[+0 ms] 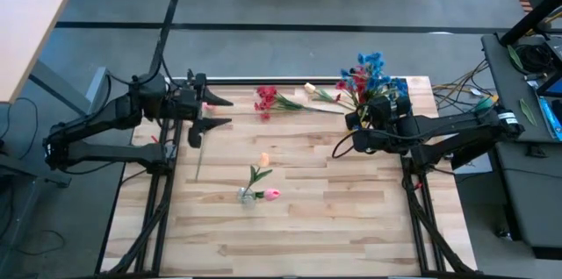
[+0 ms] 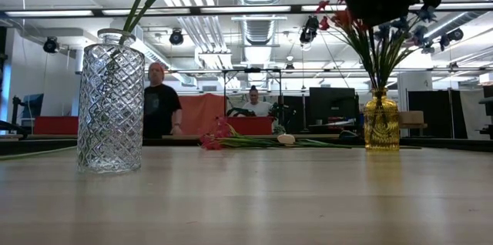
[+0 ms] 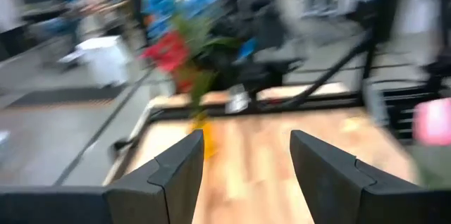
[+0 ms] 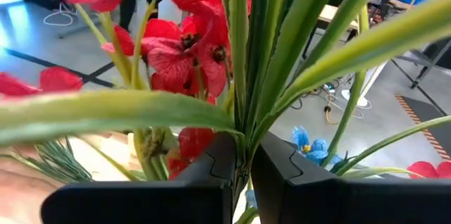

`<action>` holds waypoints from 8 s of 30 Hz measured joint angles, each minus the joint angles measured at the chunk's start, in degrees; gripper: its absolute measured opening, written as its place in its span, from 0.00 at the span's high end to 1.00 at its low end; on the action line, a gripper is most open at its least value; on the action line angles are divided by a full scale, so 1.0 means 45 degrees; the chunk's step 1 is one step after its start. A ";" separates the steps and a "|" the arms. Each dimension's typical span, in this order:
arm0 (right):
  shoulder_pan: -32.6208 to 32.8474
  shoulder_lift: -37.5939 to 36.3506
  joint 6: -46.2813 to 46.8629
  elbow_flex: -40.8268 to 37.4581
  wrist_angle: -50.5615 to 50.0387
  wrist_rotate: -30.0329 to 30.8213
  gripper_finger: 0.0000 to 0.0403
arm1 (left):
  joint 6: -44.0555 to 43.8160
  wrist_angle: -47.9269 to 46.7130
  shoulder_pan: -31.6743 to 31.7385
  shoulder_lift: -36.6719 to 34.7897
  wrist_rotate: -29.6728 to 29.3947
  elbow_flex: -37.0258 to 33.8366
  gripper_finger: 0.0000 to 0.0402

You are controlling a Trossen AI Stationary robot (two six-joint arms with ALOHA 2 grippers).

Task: Sort flowers into vase by color
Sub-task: Put the blue flowers into the yellow vase

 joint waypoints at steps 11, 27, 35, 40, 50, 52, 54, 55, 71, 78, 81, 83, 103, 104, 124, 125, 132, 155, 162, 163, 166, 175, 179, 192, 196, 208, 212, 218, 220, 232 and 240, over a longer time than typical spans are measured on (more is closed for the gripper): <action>-0.0035 0.0626 0.0190 -0.0034 0.0117 0.0385 0.96 | -0.0144 -0.1509 0.0002 -0.0530 -0.2519 0.0000 0.51; -0.0055 0.1197 0.0175 -0.0034 0.0155 -0.0033 0.90 | -0.1490 -0.4065 0.0007 -0.0892 -0.4265 -0.0294 0.51; -0.0055 0.1193 0.0308 -0.0034 0.0151 -0.0385 0.83 | -0.1633 -0.3406 0.0002 -0.1523 -0.4261 -0.1092 0.51; -0.0055 0.1193 0.0331 -0.0034 0.0146 -0.0681 0.76 | -0.1662 -0.3125 0.0002 -0.1877 -0.4266 -0.1161 0.51; -0.0050 0.1172 0.0489 -0.0034 0.0145 -0.0902 0.63 | -0.1657 -0.3065 0.0002 -0.2010 -0.4266 -0.1161 0.51; -0.0050 0.1131 0.0465 -0.0034 0.0140 -0.1146 0.63 | -0.1657 -0.3065 0.0002 -0.2002 -0.4266 -0.1161 0.51; -0.0050 0.1055 0.0440 -0.0034 0.0131 -0.1367 0.64 | -0.1657 -0.3065 0.0002 -0.2002 -0.4266 -0.1161 0.51; -0.0050 0.1004 0.0433 -0.0034 0.0126 -0.1448 0.66 | -0.1657 -0.3061 0.0002 -0.2002 -0.4266 -0.1161 0.51; -0.0045 0.0686 0.0485 -0.0034 0.0097 -0.2144 0.96 | -0.1628 -0.3021 0.0002 -0.2002 -0.4276 -0.1161 0.51; -0.0045 0.0981 0.0447 -0.0034 0.0052 -0.2135 0.96 | -0.1625 -0.3021 0.0002 -0.2002 -0.4276 -0.1161 0.51; -0.0045 0.1027 0.0355 -0.0039 -0.0057 -0.2144 0.96 | -0.1623 -0.3021 0.0002 -0.2002 -0.4280 -0.1161 0.51; -0.0045 0.1027 0.0355 -0.0039 -0.0112 -0.2198 0.96 | -0.1623 -0.3021 0.0002 -0.2002 -0.4281 -0.1161 0.51; -0.0055 0.1071 0.0501 -0.0447 -0.0239 -0.2505 0.96 | -0.1071 -0.2140 -0.0153 -0.1442 -0.4281 -0.0168 0.51; -0.0050 0.1071 0.0501 -0.0447 -0.0233 -0.2509 0.96 | -0.1050 -0.2128 -0.0270 -0.1304 -0.4281 0.0269 0.51; -0.0045 0.1066 0.0355 -0.0447 -0.0191 -0.3050 0.96 | 0.0374 0.0022 -0.5915 0.5101 -1.0240 0.5362 0.60; -0.0040 0.1066 0.0355 -0.0447 -0.0187 -0.3064 0.96 | 0.0715 0.0000 -0.5861 0.5283 -1.0178 0.5339 0.61; 0.0008 0.0989 0.0355 -0.0447 -0.0193 -0.3088 0.96 | 0.1636 0.0073 -0.5608 0.4825 -0.9824 0.3824 0.63; 0.0008 0.0989 -0.0851 0.0370 -0.0326 -0.3033 0.64 | 0.0664 0.2541 -0.5584 0.2263 -0.9599 0.0102 0.71; 0.0008 0.0989 -0.1198 0.0747 -0.0337 -0.3076 0.76 | 0.0661 0.2484 -0.5584 0.2391 -0.9599 0.0078 0.71; 0.0008 0.0989 -0.1209 0.0765 -0.0342 -0.3143 0.80 | 0.0660 0.2462 -0.5584 0.2411 -0.9599 0.0078 0.71; 0.0008 0.0989 -0.1233 0.0777 -0.0344 -0.3394 0.92 | 0.0630 0.2448 -0.5584 0.2476 -0.9599 0.0078 0.71; 0.0008 0.0998 -0.1181 0.0633 -0.0340 -0.3701 0.97 | 0.0431 0.2440 -0.5584 0.2515 -0.9598 0.0073 0.71; 0.0008 0.0998 -0.1173 0.0421 -0.0330 -0.3699 0.97 | 0.0422 0.2433 -0.5584 0.2515 -0.9599 0.0073 0.71; 0.0008 0.1003 -0.0835 -0.0524 -0.0182 -0.3689 0.97 | 0.0327 0.2429 -0.5584 0.2515 -0.9595 0.0073 0.71; 0.0008 0.1003 -0.0835 -0.0936 0.0151 -0.3534 0.97 | 0.0321 0.2429 -0.5584 0.2515 -0.9590 0.0073 0.71; 0.0008 0.1003 -0.0864 -0.1435 0.0452 -0.3231 0.97 | 0.0193 0.2429 -0.5584 0.2515 -0.9590 0.0073 0.71; 0.0008 0.1008 -0.0979 -0.1462 0.0447 -0.3082 0.97 | 0.0140 0.2429 -0.5584 0.2520 -0.9590 0.0073 0.71; 0.0008 0.1003 -0.1080 -0.1462 0.0481 -0.2688 0.96 | 0.0091 0.2429 -0.5584 0.2520 -0.9590 0.0073 0.71; 0.0008 0.1003 -0.1153 -0.1462 0.0481 -0.2681 0.94 | 0.0091 0.2429 -0.5583 0.2525 -0.9590 0.0073 0.71; 0.0008 0.0998 -0.1672 -0.0855 0.0339 -0.2902 0.67 | -0.0045 0.2429 -0.5584 0.2525 -0.9590 0.0073 0.71; 0.0011 0.0998 -0.1759 -0.0036 -0.0308 -0.3488 0.56 | -0.0050 0.2392 -0.5579 0.2525 -0.9595 0.0073 0.71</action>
